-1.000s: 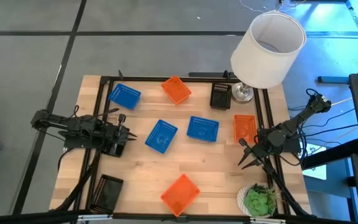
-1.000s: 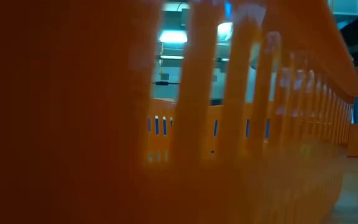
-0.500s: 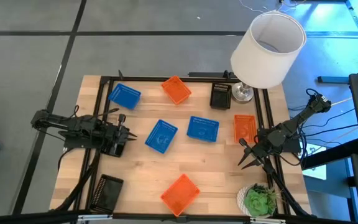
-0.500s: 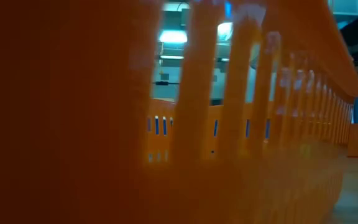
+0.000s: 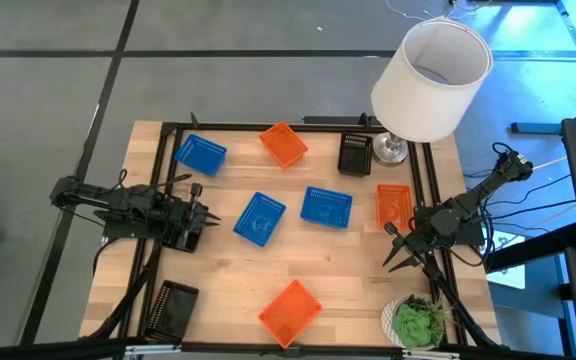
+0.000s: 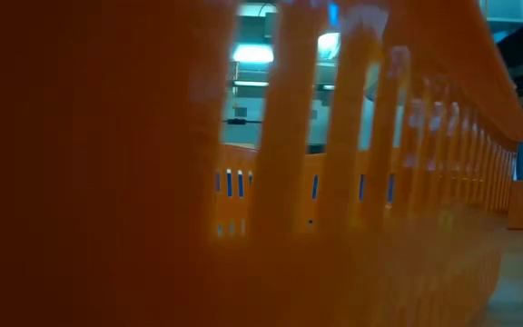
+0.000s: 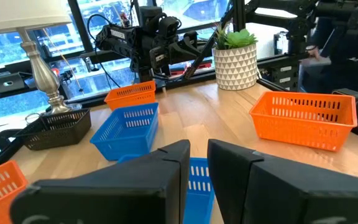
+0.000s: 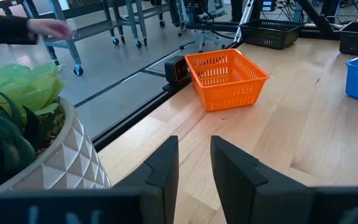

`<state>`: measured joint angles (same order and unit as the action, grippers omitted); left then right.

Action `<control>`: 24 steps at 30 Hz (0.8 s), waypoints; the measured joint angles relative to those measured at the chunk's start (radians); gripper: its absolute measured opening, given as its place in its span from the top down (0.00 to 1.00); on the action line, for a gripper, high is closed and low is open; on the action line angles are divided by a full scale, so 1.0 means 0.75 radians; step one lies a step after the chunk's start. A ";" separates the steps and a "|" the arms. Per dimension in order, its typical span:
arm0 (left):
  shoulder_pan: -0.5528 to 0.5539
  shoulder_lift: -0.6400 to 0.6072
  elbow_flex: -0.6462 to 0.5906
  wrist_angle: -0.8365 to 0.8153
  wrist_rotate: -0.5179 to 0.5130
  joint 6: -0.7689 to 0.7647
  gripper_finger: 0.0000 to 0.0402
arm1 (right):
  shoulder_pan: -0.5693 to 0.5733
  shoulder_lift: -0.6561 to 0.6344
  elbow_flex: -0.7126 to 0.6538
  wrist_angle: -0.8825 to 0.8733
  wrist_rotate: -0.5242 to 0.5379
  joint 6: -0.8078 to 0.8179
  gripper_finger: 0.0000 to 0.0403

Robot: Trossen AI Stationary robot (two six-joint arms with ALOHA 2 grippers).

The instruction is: Stack baskets by color

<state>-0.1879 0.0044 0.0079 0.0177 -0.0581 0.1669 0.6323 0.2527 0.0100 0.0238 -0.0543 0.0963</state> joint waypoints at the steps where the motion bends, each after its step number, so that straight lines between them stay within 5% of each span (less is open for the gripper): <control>1: 0.000 0.000 0.000 0.000 0.000 -0.001 0.87 | 0.000 0.000 0.000 0.000 0.000 0.000 0.77; 24: -0.001 0.000 -0.001 0.009 -0.026 0.000 0.87 | 0.000 0.000 0.000 0.000 0.002 -0.086 0.77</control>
<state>-0.1883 0.0044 0.0075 0.0248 -0.0777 0.1669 0.6325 0.2527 0.0101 0.0241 -0.0530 0.0317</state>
